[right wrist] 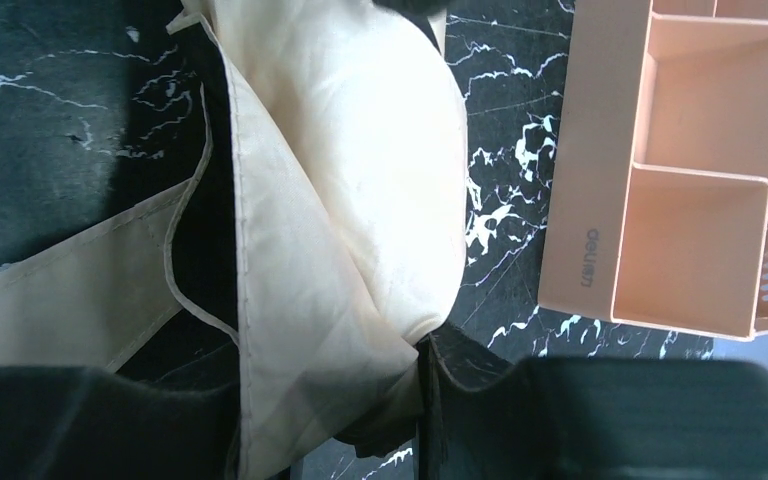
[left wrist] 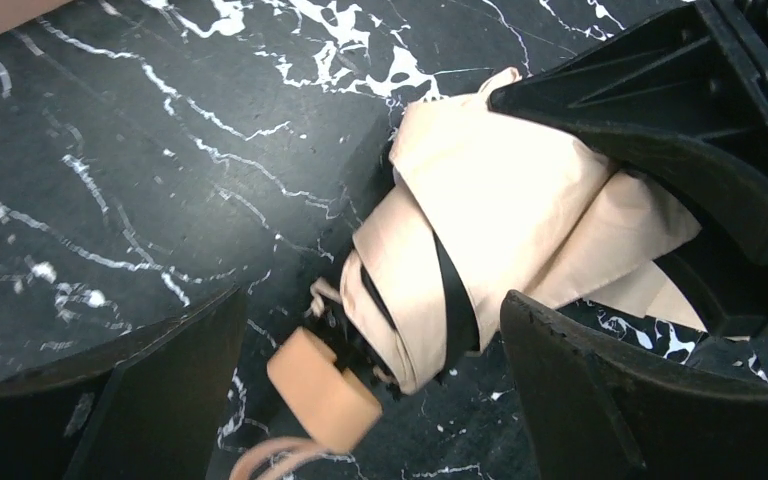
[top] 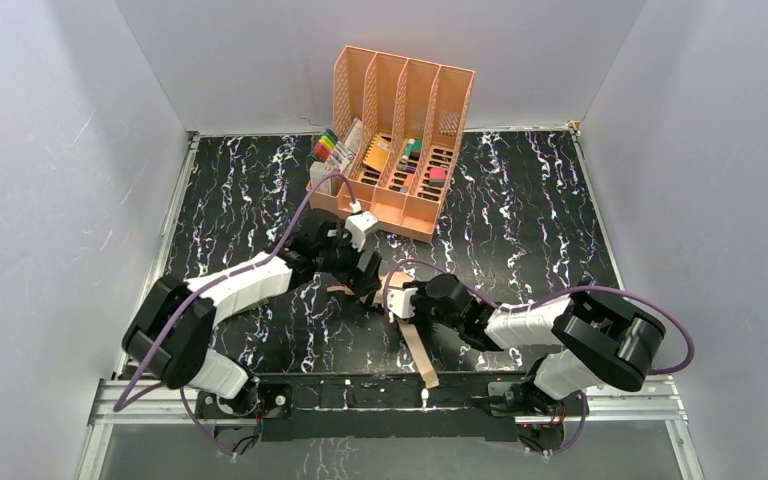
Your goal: Put away the umbrella
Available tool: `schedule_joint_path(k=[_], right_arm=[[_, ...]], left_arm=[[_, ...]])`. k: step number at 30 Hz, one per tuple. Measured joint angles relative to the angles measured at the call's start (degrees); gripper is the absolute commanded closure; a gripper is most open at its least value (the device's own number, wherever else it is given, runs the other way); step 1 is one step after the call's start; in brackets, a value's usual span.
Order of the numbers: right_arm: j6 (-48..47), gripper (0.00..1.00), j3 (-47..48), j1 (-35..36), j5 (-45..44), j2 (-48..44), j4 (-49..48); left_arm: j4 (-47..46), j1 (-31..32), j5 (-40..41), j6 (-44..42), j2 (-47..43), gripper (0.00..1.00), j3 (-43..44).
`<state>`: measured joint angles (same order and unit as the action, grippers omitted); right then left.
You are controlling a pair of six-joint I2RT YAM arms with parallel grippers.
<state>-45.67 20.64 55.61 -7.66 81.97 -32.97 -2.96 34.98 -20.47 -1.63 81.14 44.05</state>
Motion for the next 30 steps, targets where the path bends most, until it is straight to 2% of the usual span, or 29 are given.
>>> schedule_joint_path(k=[4,13,17,18,21,24,26,30], right_arm=[[-1.33,0.8,-0.74,1.05,0.04,-0.39,-0.7],[-4.72,0.8,-1.7,1.9,-0.22,-0.7,-1.77],[-6.38,0.8,-1.7,1.9,-0.13,-0.76,-1.73],[-6.45,0.8,-1.7,1.9,-0.11,-0.76,-1.73],[-6.64,0.79,-1.7,1.9,0.09,-0.76,-1.7],[-6.34,0.77,-1.68,1.81,0.07,-0.76,-1.51],[-5.9,0.71,-1.68,1.77,0.07,-0.87,-1.14],[-5.31,0.5,-1.66,1.38,-0.13,-2.4,1.51]], left_arm=[[1.31,-1.05,-5.25,-1.36,5.09,0.02,2.97],[8.24,-2.99,-17.46,-7.39,10.29,0.04,8.96],[13.2,-3.06,-20.35,-10.86,15.21,0.1,9.29],[14.21,-3.04,-20.72,-11.52,15.91,0.13,9.29],[14.38,-3.1,-21.68,-12.66,17.14,0.32,9.73],[14.64,-3.08,-22.03,-12.66,19.98,0.56,12.0],[14.99,-2.32,-21.53,-12.81,20.55,0.69,12.17],[15.58,-0.22,-20.33,-14.38,20.22,0.88,12.15]])
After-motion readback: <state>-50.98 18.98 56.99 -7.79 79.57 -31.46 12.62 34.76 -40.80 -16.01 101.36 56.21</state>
